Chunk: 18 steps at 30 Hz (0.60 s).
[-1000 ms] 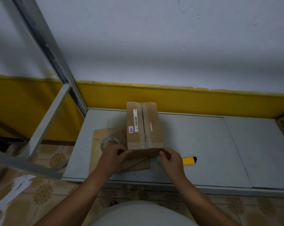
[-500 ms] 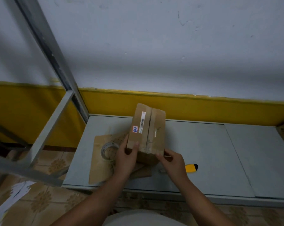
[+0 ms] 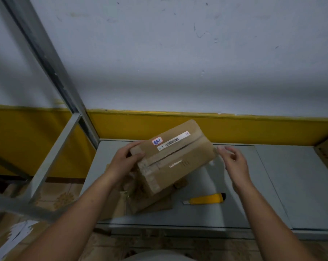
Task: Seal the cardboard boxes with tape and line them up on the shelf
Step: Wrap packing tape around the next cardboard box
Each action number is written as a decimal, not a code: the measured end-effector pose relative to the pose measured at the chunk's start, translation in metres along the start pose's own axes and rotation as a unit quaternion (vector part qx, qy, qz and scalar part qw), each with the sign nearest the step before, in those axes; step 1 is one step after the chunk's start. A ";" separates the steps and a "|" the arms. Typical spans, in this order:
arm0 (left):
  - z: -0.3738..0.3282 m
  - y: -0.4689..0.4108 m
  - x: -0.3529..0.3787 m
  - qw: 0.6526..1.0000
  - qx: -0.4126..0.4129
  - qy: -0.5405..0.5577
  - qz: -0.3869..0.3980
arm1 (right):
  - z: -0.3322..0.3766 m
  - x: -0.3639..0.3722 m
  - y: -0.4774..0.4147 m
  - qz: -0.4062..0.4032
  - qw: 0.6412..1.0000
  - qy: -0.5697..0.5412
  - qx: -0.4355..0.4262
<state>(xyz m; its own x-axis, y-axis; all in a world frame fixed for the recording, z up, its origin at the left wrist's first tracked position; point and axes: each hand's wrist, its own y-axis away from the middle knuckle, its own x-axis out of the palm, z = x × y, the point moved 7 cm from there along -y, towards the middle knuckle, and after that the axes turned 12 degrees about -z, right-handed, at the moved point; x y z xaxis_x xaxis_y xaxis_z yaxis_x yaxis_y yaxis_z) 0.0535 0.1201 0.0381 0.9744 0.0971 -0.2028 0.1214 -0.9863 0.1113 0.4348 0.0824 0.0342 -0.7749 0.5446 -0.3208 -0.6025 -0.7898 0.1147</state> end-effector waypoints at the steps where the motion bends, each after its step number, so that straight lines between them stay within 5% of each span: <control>1: -0.006 -0.006 0.000 0.999 -0.016 0.016 0.034 | -0.001 0.003 -0.010 0.061 0.997 0.019 0.040; 4: -0.025 -0.023 0.004 0.988 -0.059 0.045 0.134 | 0.002 0.016 -0.015 0.255 0.958 -0.015 0.129; 7: -0.047 -0.036 0.010 0.980 -0.060 0.042 0.186 | 0.012 0.023 0.000 0.337 0.925 -0.088 0.152; 11: -0.058 -0.053 0.009 0.985 -0.049 0.024 0.166 | 0.002 0.033 0.016 0.356 0.915 -0.121 0.147; 18: -0.065 -0.045 0.016 0.993 0.030 -0.037 0.113 | -0.021 0.036 0.038 0.254 0.925 -0.236 0.157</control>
<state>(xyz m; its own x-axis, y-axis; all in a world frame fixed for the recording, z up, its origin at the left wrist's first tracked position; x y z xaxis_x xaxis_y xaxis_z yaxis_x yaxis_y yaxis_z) 0.0759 0.1744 0.0934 0.9589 -0.1345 -0.2499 -0.1116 -0.9883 0.1038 0.3880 0.0662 0.0076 -0.9256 0.2471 0.2868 -0.1065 -0.8970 0.4290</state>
